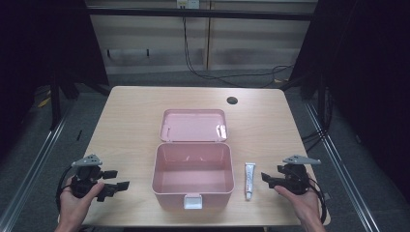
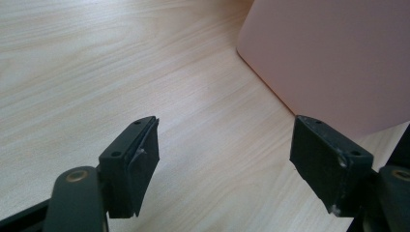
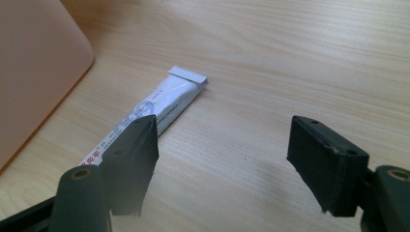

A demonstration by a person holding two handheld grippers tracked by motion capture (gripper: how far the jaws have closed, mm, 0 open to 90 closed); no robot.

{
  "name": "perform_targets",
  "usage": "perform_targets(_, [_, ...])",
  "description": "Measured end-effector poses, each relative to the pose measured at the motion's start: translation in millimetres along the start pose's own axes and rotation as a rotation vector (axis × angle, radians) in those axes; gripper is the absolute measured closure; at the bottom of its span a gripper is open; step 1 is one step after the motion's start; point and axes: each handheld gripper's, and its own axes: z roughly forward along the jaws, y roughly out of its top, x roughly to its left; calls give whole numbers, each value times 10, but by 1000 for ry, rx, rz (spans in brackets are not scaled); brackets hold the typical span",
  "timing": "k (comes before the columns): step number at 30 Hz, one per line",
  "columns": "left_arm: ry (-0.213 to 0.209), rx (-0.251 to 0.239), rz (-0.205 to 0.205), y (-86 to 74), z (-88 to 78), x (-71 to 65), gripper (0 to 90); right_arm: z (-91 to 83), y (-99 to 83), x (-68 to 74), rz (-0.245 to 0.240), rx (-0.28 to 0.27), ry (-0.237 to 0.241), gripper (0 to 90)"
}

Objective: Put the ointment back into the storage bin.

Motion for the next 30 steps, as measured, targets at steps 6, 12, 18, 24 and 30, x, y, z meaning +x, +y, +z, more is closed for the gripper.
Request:
perform_targets(6, [1, 4, 6, -2, -9, 1, 257, -57, 33, 23, 20, 7, -7, 282])
perform_targets(12, [0, 6, 5, -4, -5, 2, 257, -134, 63, 0, 54, 2, 14, 359])
perform_targets(18, [-3, 7, -3, -10, -9, 5, 257, -173, 153, 83, 84, 124, 14, 487])
perform_targets(24, [-8, 19, 5, -10, 5, 0, 257, -200, 199, 117, 113, 119, 57, 505])
perform_targets(30, [-8, 17, 0, -13, 1, 5, 257, -235, 309, 161, 149, 154, 113, 549])
